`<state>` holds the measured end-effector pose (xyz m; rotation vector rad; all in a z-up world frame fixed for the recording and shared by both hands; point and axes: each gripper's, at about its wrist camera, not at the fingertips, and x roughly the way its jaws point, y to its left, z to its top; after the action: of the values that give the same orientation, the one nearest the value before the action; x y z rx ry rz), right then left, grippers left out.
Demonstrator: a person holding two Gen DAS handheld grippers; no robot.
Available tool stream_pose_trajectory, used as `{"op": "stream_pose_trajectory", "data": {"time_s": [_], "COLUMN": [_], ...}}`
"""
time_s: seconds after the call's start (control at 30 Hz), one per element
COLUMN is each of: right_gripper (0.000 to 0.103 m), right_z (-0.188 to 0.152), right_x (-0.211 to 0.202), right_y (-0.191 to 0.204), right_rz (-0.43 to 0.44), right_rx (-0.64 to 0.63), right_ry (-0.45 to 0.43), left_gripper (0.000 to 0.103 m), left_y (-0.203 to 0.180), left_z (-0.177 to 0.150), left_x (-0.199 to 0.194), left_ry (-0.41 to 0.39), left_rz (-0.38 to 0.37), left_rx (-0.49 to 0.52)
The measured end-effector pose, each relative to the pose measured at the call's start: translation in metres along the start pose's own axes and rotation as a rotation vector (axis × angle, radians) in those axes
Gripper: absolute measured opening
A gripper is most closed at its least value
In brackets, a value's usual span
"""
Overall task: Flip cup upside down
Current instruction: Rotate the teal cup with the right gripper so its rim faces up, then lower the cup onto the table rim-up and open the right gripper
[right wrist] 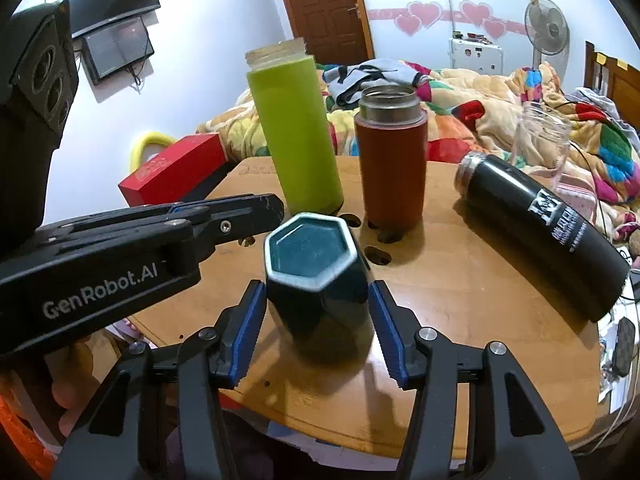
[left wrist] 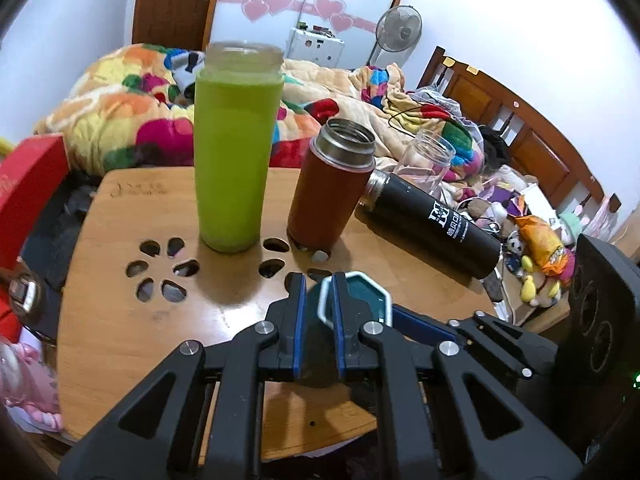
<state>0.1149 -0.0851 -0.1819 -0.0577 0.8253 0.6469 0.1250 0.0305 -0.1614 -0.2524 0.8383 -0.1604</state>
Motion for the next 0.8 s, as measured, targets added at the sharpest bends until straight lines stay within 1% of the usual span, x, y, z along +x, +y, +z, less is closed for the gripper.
{"op": "stream_pose_trajectory", "data": {"time_s": [0.1, 0.3, 0.4, 0.5, 0.53, 0.57, 0.63, 0.67, 0.7, 0.73, 0.77, 0.8], "right_gripper": [0.048, 0.048, 0.048, 0.049, 0.049, 0.049, 0.056, 0.064, 0.07, 0.072, 0.076, 0.08], "right_z": [0.003, 0.005, 0.006, 0.01, 0.012, 0.014, 0.018, 0.02, 0.022, 0.024, 0.027, 0.028], "right_x": [0.004, -0.001, -0.015, -0.034, -0.042, -0.049, -0.066, -0.072, -0.08, -0.089, -0.101, -0.107], "right_y": [0.006, 0.003, 0.0, -0.005, -0.006, -0.007, -0.008, -0.008, -0.007, -0.005, -0.003, -0.002], "right_rz": [0.004, 0.007, 0.006, 0.007, 0.005, 0.001, -0.022, -0.034, -0.05, -0.067, -0.084, -0.091], "right_rx": [-0.017, -0.009, -0.002, 0.009, 0.011, 0.011, 0.01, 0.009, 0.007, 0.002, -0.005, -0.008], "right_ry": [0.004, 0.017, 0.01, -0.012, -0.021, -0.032, -0.064, -0.08, -0.099, -0.126, -0.161, -0.177], "left_gripper": [0.011, 0.011, 0.011, 0.012, 0.014, 0.016, 0.034, 0.039, 0.048, 0.055, 0.058, 0.063], "left_y": [-0.004, -0.002, -0.003, -0.008, -0.01, -0.012, -0.016, -0.018, -0.019, -0.022, -0.024, -0.026], "left_z": [-0.002, 0.0, 0.003, 0.006, 0.007, 0.008, 0.009, 0.009, 0.009, 0.009, 0.009, 0.009], "left_x": [0.0, -0.014, -0.033, -0.057, -0.063, -0.071, -0.09, -0.099, -0.105, -0.117, -0.125, -0.133], "left_ry": [-0.007, -0.014, -0.048, -0.097, -0.109, -0.125, -0.166, -0.189, -0.206, -0.237, -0.259, -0.282], "left_rz": [0.028, 0.024, 0.027, 0.038, 0.043, 0.046, 0.05, 0.051, 0.053, 0.058, 0.063, 0.068], "left_rx": [0.026, 0.016, 0.019, 0.042, 0.049, 0.059, 0.068, 0.069, 0.069, 0.071, 0.075, 0.079]}}
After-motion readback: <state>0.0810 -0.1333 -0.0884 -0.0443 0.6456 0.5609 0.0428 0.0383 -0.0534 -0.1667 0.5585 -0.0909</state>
